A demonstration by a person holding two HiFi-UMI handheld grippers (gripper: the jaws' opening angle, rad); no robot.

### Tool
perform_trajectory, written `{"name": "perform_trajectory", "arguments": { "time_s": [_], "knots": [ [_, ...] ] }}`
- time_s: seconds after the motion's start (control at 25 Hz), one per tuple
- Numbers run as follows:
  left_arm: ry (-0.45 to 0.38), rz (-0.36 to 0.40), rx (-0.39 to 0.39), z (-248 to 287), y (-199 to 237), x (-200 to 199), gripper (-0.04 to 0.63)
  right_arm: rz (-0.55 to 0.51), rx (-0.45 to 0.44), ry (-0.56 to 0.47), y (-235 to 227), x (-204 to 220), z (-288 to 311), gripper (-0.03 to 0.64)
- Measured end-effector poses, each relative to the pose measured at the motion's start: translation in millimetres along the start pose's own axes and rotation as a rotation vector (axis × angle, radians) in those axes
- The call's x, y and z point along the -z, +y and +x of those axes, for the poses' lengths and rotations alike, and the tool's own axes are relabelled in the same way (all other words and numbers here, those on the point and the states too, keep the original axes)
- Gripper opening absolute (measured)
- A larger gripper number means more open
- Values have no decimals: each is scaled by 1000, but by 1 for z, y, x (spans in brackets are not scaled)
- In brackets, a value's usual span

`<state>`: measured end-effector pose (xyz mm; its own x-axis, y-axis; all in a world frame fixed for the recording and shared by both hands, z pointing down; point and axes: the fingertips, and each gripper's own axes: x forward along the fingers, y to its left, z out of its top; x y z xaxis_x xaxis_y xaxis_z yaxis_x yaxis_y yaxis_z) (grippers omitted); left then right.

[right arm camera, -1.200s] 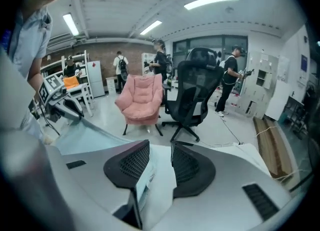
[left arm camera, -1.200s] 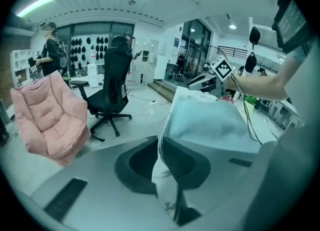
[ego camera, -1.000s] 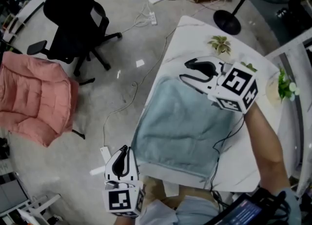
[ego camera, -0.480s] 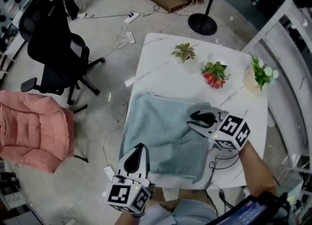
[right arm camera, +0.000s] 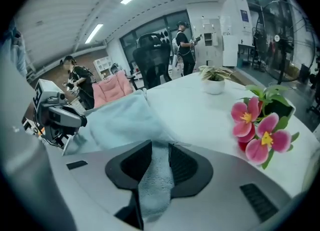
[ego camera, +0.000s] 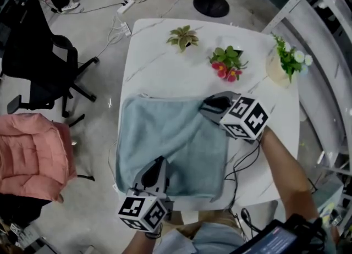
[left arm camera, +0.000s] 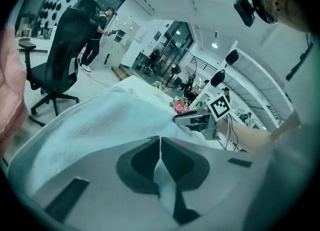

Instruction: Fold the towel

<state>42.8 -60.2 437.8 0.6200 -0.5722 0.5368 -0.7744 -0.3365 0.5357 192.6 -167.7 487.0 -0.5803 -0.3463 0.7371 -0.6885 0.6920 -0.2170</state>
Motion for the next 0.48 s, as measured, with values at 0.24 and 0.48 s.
{"name": "perform_trajectory", "arguments": {
  "time_s": [0.24, 0.48],
  "knots": [
    [-54, -13, 40, 0, -10, -49, 15, 33, -54, -61, 61, -7, -64, 137],
    [44, 8, 189, 53, -21, -63, 15, 48, -186, 48, 175, 48, -66, 124]
  ]
}}
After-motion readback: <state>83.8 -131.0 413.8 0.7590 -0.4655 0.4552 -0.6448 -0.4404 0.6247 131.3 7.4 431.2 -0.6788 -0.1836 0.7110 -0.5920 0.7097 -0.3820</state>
